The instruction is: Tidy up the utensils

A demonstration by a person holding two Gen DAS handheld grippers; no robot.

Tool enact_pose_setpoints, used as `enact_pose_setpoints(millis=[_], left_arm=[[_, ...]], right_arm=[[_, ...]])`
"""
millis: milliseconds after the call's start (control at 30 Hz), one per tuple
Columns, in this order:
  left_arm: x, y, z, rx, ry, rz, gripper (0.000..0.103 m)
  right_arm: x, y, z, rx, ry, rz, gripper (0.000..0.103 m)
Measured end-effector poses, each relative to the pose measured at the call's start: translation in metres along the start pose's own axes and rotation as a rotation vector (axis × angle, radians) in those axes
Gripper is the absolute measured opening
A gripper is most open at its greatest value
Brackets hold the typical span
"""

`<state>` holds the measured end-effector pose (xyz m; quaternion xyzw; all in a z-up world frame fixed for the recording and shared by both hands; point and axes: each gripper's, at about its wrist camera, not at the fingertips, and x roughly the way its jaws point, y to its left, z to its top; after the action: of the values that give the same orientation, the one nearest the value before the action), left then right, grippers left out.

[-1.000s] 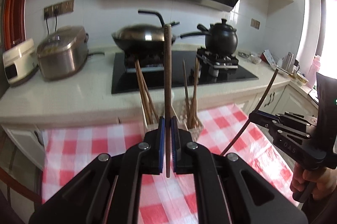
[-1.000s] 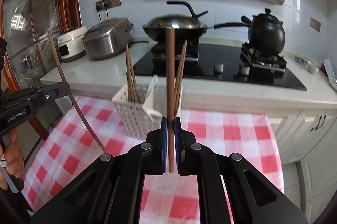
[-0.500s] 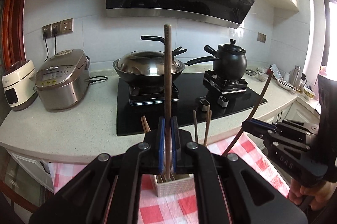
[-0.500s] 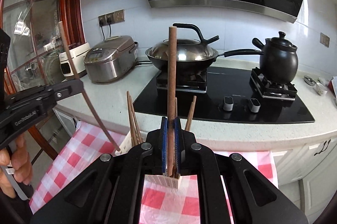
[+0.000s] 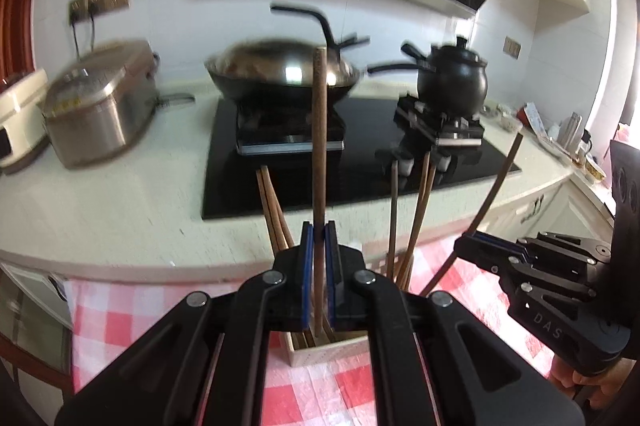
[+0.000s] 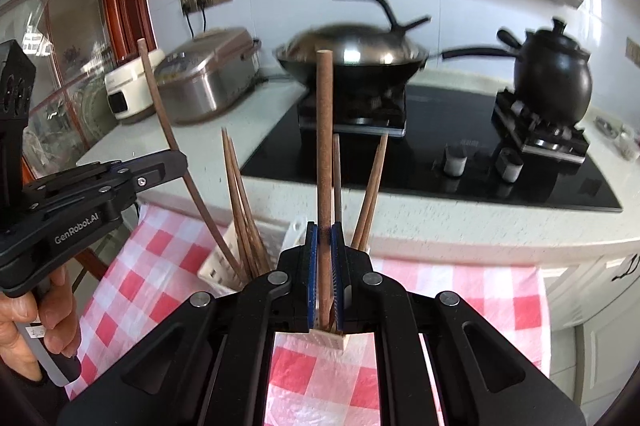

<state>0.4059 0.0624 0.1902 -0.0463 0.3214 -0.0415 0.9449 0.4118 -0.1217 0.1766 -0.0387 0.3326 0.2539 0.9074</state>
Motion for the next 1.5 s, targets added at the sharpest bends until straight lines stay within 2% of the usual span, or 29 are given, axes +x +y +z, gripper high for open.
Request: enact_pose_setpoints(millis=[100, 167, 200, 233, 267, 300, 333, 467, 600, 700, 833, 867, 900, 1000, 1133, 1200, 1333, 1500], left_arm=[[0.025, 0.003, -0.007, -0.007, 0.066, -0.013, 0.006], [0.038, 0.005, -0.009, -0.01, 0.093, -0.007, 0.01], [0.04, 0.006, -0.01, -0.013, 0.098, -0.008, 0.018], [0.042, 0.008, -0.011, -0.018, 0.099, -0.007, 0.022], [0.041, 0.009, -0.012, -0.017, 0.095, -0.005, 0.027], [0.04, 0.009, -0.013, -0.012, 0.09, -0.005, 0.027], [0.037, 0.009, -0.015, -0.012, 0.084, -0.004, 0.028], [0.019, 0.008, -0.021, -0.008, 0.051, 0.006, 0.041], [-0.006, 0.004, -0.04, -0.006, 0.006, 0.01, 0.064], [-0.024, -0.002, -0.065, 0.003, -0.026, 0.004, 0.076], [-0.045, -0.008, -0.106, -0.026, -0.069, -0.017, 0.087], [-0.051, -0.01, -0.118, -0.032, -0.09, -0.005, 0.096], [-0.057, -0.012, -0.131, -0.033, -0.113, -0.002, 0.098], [-0.066, -0.014, -0.163, -0.041, -0.137, -0.033, 0.098], [-0.071, -0.011, -0.201, -0.018, -0.221, 0.001, 0.098], [-0.067, -0.008, -0.214, -0.022, -0.252, -0.007, 0.098], [-0.056, -0.01, -0.218, 0.009, -0.28, 0.025, 0.098], [-0.043, -0.009, -0.213, 0.008, -0.293, 0.043, 0.098]], right_arm=[[0.018, -0.004, -0.005, 0.013, 0.039, 0.001, 0.01], [0.025, -0.007, -0.008, 0.017, 0.033, -0.014, 0.013], [0.026, -0.008, -0.009, 0.021, 0.031, -0.02, 0.02], [0.026, -0.011, -0.01, 0.028, 0.025, -0.026, 0.036], [0.024, -0.013, -0.011, 0.032, 0.012, -0.037, 0.047], [0.021, -0.013, -0.012, 0.026, -0.008, -0.051, 0.061], [0.017, -0.014, -0.013, 0.019, -0.025, -0.06, 0.063], [0.0, -0.018, -0.02, 0.019, -0.072, -0.098, 0.064], [-0.014, -0.023, -0.036, 0.031, -0.118, -0.135, 0.074], [-0.024, -0.03, -0.058, 0.058, -0.144, -0.162, 0.081], [-0.034, -0.035, -0.088, 0.09, -0.151, -0.156, 0.086], [-0.036, -0.034, -0.094, 0.093, -0.157, -0.156, 0.086], [-0.04, -0.033, -0.103, 0.096, -0.172, -0.158, 0.086], [-0.05, -0.029, -0.136, 0.09, -0.236, -0.185, 0.086], [-0.05, -0.024, -0.174, 0.073, -0.284, -0.169, 0.086], [-0.047, -0.025, -0.187, 0.082, -0.309, -0.152, 0.086], [-0.043, -0.024, -0.195, 0.062, -0.352, -0.147, 0.086], [-0.037, -0.022, -0.189, 0.023, -0.379, -0.145, 0.086]])
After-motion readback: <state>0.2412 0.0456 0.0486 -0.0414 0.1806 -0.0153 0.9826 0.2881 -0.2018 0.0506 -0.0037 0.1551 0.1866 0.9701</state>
